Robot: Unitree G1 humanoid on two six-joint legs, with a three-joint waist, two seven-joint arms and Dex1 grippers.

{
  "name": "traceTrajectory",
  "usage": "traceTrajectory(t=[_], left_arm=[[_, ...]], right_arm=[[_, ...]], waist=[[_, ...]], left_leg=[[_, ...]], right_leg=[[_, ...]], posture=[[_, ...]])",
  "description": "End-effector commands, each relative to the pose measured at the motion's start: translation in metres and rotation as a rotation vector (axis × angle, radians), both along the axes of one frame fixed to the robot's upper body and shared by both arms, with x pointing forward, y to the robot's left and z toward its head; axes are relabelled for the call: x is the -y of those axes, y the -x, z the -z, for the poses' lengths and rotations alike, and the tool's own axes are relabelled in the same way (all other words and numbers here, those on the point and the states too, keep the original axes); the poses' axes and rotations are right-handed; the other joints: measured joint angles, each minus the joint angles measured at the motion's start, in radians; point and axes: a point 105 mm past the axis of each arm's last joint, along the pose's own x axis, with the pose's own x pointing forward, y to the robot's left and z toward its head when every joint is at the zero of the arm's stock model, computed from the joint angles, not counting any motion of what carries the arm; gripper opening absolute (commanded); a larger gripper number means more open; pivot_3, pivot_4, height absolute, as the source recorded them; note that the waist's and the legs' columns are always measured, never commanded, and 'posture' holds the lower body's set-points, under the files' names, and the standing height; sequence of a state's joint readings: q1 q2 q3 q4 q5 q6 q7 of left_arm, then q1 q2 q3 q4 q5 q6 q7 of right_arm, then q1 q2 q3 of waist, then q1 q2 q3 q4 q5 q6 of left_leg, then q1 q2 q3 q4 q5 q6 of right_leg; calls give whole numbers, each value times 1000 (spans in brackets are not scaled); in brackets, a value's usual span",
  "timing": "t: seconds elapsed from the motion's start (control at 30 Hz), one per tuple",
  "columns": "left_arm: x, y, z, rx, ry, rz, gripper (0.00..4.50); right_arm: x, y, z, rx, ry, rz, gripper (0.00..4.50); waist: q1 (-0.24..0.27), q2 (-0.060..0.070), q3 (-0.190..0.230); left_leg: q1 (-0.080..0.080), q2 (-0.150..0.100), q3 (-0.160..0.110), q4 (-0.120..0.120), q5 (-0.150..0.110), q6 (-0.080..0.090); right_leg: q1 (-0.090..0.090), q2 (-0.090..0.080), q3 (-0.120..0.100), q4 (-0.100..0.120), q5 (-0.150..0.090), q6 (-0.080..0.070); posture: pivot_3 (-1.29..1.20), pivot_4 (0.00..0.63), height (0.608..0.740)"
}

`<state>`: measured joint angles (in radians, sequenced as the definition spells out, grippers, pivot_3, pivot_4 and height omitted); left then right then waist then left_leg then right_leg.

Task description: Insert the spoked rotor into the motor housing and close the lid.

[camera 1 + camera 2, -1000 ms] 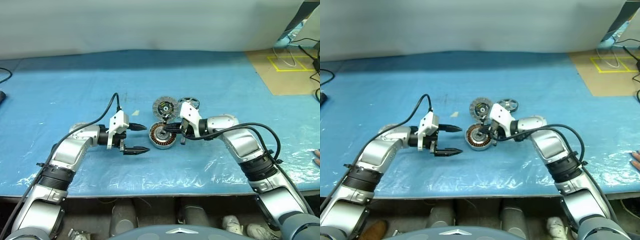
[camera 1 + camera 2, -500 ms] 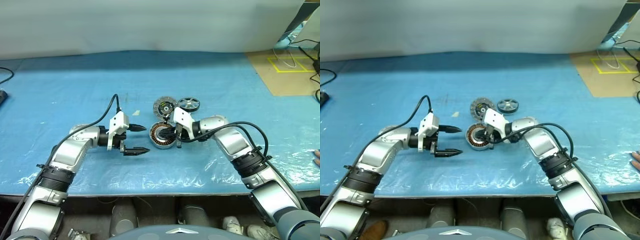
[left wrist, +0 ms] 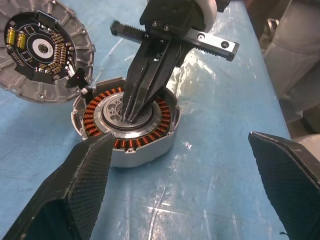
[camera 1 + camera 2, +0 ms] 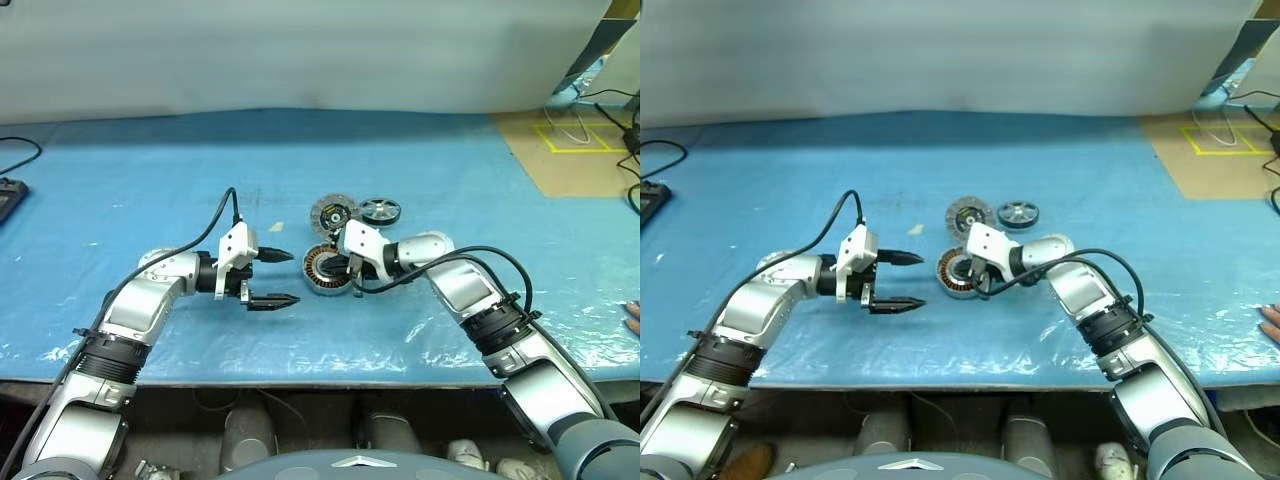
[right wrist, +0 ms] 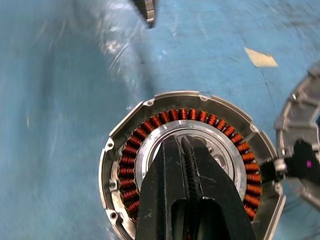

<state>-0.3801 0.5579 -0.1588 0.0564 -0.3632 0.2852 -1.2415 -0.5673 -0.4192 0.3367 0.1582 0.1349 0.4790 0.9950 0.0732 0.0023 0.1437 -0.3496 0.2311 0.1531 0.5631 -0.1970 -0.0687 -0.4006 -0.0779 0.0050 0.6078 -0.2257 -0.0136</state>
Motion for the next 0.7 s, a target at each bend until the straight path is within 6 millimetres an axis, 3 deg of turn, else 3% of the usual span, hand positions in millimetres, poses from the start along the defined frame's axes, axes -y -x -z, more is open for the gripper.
traceTrajectory(t=[0.03,0.13,0.3,0.5,0.7], left_arm=[[5,0,-15,50,29,19,4500],[6,2,-14,48,22,28,4500],[6,2,-14,49,19,30,4500],[5,1,-14,50,16,30,4500],[5,1,-14,50,14,27,4500]], right_arm=[[2,-3,-43,-38,-200,57,34],[0,2,-69,-40,-300,42,34],[2,5,-79,-67,-350,51,34],[0,23,-35,-31,-96,-27,34],[3,21,-23,-22,-43,-33,34]], waist=[[-2,0,2],[-4,0,3],[-5,0,3],[-3,0,3],[-5,0,3]], left_leg=[[-3,0,0,0,1,-2],[-8,4,0,0,3,-4],[-21,7,0,-1,5,-2],[-23,7,-1,-2,2,-6],[-20,7,0,2,2,-6]], right_leg=[[-3,0,0,0,2,-3],[-9,4,-1,1,3,-4],[-22,9,-3,0,4,-1],[-23,9,-4,-2,4,-1],[-22,8,-1,2,2,-5]], posture=[[0,150,740],[0,150,740],[0,150,740],[0,150,740],[0,150,740]])
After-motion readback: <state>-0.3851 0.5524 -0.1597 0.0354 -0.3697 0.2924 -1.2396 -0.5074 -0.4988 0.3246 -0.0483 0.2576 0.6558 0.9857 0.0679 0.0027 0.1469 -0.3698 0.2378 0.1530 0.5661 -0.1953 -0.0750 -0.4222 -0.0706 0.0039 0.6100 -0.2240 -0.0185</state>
